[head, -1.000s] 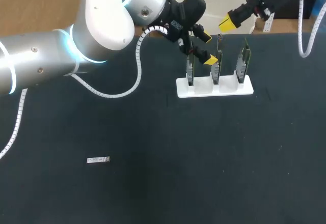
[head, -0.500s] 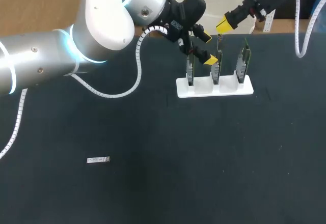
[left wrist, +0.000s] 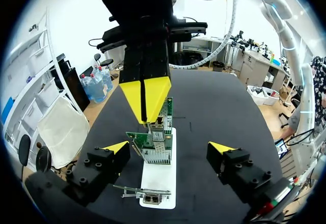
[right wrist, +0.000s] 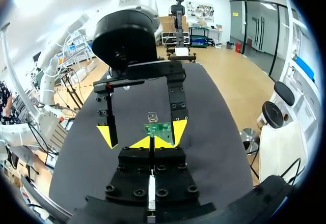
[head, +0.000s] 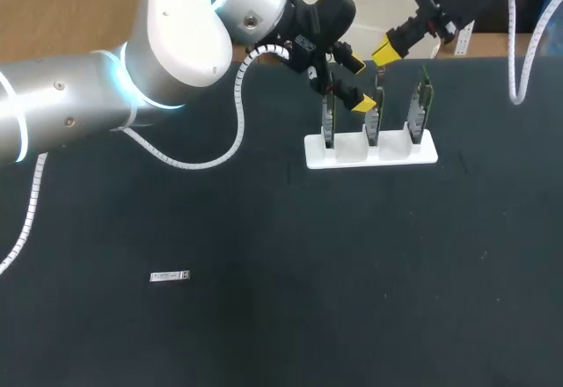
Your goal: Pick up the optical module with the left hand, and insert it into the network port with the right hand.
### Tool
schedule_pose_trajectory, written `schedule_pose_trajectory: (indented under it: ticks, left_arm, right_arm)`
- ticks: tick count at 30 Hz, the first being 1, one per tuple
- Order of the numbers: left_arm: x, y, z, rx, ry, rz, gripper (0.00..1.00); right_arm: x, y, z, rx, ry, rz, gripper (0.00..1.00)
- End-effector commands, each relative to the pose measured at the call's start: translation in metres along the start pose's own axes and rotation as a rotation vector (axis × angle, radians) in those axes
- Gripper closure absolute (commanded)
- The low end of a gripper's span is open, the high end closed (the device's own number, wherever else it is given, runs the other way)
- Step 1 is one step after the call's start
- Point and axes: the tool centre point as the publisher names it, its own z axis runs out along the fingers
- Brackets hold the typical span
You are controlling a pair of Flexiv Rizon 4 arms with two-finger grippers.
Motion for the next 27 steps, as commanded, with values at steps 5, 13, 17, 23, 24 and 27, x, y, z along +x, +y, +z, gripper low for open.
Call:
schedule_pose_trajectory:
  ticks: [5,13,17,23,24,27]
  left_arm:
    - [-0.001,0.001,0.001,0.002,0.005,-0.001,0.0]
    - [-0.001,0.001,0.001,0.002,0.005,-0.001,0.0]
    - [-0.001,0.001,0.001,0.002,0.005,-0.001,0.0]
    - [-0.001,0.001,0.001,0.002,0.005,-0.001,0.0]
    - [-0.001,0.001,0.001,0.002,0.005,-0.001,0.0]
    - [-0.001,0.001,0.001,0.002,0.005,-0.001,0.0]
  right_arm:
    - [0.007,0.001,0.005,-0.005,0.011,0.018,1.0]
    - [0.011,0.002,0.009,-0.007,0.025,0.029,1.0]
    - [0.013,0.002,0.009,-0.006,0.025,0.035,1.0]
    - [0.015,0.002,0.009,-0.006,0.03,0.043,1.0]
    - [0.016,0.002,0.01,-0.005,0.032,0.044,1.0]
    - [0.018,0.001,0.01,-0.007,0.032,0.05,1.0]
